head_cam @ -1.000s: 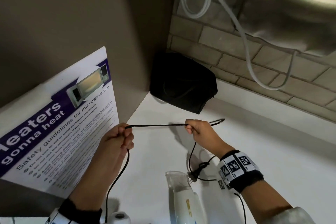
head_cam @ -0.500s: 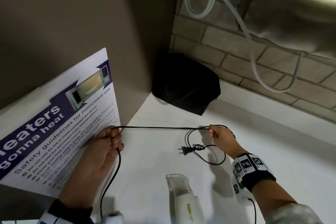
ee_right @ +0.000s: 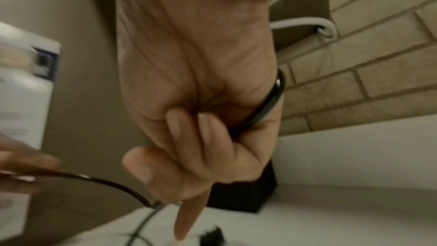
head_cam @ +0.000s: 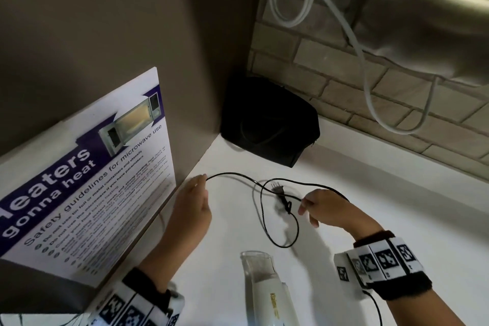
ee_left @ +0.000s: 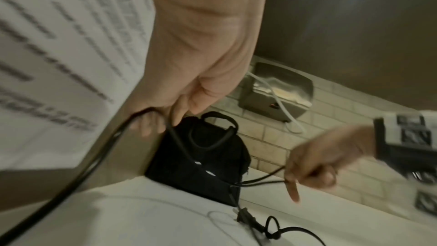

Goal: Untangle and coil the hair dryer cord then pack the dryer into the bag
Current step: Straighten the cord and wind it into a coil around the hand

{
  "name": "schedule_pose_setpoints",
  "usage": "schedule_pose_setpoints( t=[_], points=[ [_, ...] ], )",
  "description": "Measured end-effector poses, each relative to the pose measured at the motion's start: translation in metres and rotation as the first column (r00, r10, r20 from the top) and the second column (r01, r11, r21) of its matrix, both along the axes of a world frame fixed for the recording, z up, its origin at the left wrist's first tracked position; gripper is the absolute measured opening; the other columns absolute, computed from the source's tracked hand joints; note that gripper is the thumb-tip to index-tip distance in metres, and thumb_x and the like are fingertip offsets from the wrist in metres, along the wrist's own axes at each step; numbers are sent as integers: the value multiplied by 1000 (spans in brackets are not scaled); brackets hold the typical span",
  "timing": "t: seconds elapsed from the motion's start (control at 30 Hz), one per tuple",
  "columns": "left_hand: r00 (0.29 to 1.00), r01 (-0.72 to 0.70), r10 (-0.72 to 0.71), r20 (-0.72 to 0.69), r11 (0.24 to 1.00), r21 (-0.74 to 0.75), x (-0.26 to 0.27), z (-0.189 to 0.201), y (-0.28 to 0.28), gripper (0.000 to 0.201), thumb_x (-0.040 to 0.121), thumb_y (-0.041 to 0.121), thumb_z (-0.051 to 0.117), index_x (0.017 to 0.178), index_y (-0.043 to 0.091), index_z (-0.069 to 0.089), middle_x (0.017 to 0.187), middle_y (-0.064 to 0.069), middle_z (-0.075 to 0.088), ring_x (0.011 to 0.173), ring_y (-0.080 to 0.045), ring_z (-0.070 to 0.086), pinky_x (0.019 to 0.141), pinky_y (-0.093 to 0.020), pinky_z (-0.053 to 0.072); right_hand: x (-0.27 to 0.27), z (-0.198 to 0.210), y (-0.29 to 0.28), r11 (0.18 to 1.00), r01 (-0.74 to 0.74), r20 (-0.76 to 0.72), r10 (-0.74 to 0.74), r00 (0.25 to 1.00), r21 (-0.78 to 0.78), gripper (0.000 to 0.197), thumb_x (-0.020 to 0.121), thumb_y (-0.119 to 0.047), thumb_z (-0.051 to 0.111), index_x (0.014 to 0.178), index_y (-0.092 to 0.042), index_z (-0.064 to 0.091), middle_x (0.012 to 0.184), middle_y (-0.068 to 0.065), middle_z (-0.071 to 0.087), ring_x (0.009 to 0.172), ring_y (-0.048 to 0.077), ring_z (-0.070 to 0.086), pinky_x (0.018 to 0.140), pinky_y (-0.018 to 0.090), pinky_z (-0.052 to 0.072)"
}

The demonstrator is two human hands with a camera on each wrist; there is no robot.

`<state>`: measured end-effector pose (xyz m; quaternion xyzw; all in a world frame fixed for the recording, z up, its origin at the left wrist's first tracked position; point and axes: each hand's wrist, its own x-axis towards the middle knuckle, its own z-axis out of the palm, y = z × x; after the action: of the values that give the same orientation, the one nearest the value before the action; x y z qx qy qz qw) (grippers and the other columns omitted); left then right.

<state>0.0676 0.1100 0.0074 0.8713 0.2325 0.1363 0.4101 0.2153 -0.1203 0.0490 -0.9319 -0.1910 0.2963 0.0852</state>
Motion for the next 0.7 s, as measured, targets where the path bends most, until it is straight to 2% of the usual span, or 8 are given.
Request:
schedule_pose_setpoints(
  t=[0.1, 0.17, 0.27, 0.37, 0.43, 0.53, 0.63, 0.7],
  points=[
    [977, 200, -208, 49, 970, 139, 9, 4, -10, 46, 91, 22, 31, 124, 5, 59, 131, -14, 58, 122, -36, 52, 104, -51, 40, -22, 28, 12, 995, -95, 27, 94, 995, 34, 37, 98, -20, 34, 85, -21, 68, 52, -7, 59, 56, 1, 50, 60, 19, 40],
    [950, 266, -288, 118, 948, 177, 12, 15, -22, 46, 91, 31, 32, 119, 12, 64, 129, -5, 61, 124, -29, 51, 107, -45, 38, -34, 46, 20, 982, -176, 94, 170, 981, 67, 36, 99, -25, 35, 85, -23, 69, 51, -8, 59, 52, 3, 49, 59, 21, 41],
    [893, 384, -416, 172, 903, 193, 12, 40, -47, 52, 90, 45, 28, 123, 22, 60, 132, 10, 57, 133, -10, 36, 113, -28, 21, -50, 69, 31, 947, -305, 176, 286, 942, 96, 34, 98, -31, 38, 82, -25, 68, 50, -8, 58, 57, 4, 53, 58, 21, 43],
    [855, 480, -498, 142, 865, 145, 12, 56, -60, 46, 90, 40, 27, 99, 17, 65, 105, 5, 68, 110, -9, 54, 107, -30, 30, -59, 82, 36, 909, -390, 245, 349, 904, 145, 28, 93, -26, 41, 74, -26, 62, 50, -8, 56, 59, 6, 55, 67, 32, 51],
    [864, 464, -460, 204, 885, 31, 10, 59, -58, 28, 86, 18, 36, 84, 11, 63, 80, 6, 67, 83, -8, 60, 85, -26, 45, -60, 84, 37, 887, -431, 300, 372, 879, 164, 28, 92, -24, 43, 69, -27, 59, 51, -11, 54, 58, 7, 53, 65, 30, 50],
    [905, 393, -347, 247, 902, -175, 6, 62, -50, 32, 86, 6, 41, 63, 23, 56, 56, 15, 55, 58, 3, 50, 59, -10, 37, -57, 81, 34, 854, -432, 338, 331, 881, 289, 27, 93, -21, 49, 69, -22, 59, 51, -18, 54, 52, 6, 49, 52, 16, 35],
    [932, 324, -246, 266, 894, -310, 4, 70, -37, 30, 83, 21, 39, 55, 26, 51, 52, 13, 49, 56, 0, 46, 57, -12, 34, -48, 76, 31, 804, -399, 383, 234, 894, 440, 33, 91, -11, 51, 61, -26, 48, 53, -8, 51, 51, 13, 44, 51, 18, 32],
    [943, 283, -185, 276, 881, -380, 2, 73, -28, 28, 80, 26, 35, 55, 24, 48, 54, 9, 48, 63, 0, 56, 63, -16, 38, -40, 68, 32, 764, -382, 410, 169, 896, 520, 40, 87, -1, 50, 59, -28, 43, 54, -10, 49, 51, 11, 40, 52, 14, 29]
  ],
)
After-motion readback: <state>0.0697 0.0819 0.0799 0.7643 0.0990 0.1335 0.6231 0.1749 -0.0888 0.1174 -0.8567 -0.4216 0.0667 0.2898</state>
